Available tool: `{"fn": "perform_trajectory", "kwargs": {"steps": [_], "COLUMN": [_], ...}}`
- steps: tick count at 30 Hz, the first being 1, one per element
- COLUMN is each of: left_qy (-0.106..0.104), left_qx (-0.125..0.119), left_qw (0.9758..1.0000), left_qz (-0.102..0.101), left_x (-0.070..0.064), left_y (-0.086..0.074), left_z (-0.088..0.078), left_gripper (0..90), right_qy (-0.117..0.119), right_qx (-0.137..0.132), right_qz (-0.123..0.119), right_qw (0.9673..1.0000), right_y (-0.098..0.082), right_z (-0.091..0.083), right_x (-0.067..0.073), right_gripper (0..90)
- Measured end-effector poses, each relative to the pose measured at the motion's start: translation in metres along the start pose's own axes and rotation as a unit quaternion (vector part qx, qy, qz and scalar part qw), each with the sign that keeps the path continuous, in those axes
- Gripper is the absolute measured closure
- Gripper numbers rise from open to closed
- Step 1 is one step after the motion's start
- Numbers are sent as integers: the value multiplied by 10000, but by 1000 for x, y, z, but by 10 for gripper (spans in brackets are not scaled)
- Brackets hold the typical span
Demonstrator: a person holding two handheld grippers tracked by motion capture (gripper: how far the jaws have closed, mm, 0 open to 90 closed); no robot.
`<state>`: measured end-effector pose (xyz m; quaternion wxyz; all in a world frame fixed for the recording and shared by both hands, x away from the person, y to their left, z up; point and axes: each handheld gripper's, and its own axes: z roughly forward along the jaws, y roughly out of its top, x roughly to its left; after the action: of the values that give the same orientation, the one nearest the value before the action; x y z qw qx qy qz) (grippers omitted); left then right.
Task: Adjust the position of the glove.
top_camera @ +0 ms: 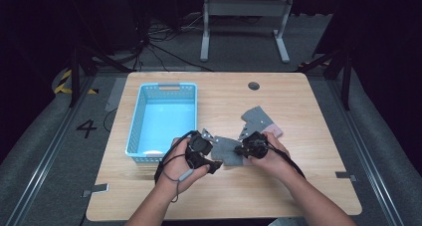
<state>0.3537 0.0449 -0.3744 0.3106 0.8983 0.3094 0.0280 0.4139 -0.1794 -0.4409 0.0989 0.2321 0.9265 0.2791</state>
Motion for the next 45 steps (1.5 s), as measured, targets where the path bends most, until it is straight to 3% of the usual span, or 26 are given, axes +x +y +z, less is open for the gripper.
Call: {"fn": "perform_trajectory", "kwargs": {"steps": [6, 10, 20, 32, 38, 45], "left_qy": [-12, -14, -77, -168, -215, -227], "left_qx": [-48, -79, -233, -226, -179, -144], "left_qw": [10000, 10000, 9997, 9995, 9995, 9994], "left_qz": [6, 31, 81, 167, 176, 199], "left_x": [2, 3, 7, 10, 8, 8], "left_y": [1, 4, 16, 26, 28, 29], "left_z": [-2, -3, -6, -2, 0, 2], "left_gripper": [415, 414, 414, 413, 413, 412], "right_qy": [59, 50, 246, 276, 337, 442], "right_qx": [-47, -132, -65, 309, 374, 300], "right_qz": [153, 106, 83, 110, 46, -55], "right_qw": [9999, 9998, 9996, 9991, 9987, 9986], "right_y": [0, -2, -18, -37, -40, -41], "right_z": [-15, -24, -52, -46, -42, -44], "right_x": [-1, 2, 25, 28, 28, 27], "right_gripper": [866, 865, 861, 853, 842, 738]}}
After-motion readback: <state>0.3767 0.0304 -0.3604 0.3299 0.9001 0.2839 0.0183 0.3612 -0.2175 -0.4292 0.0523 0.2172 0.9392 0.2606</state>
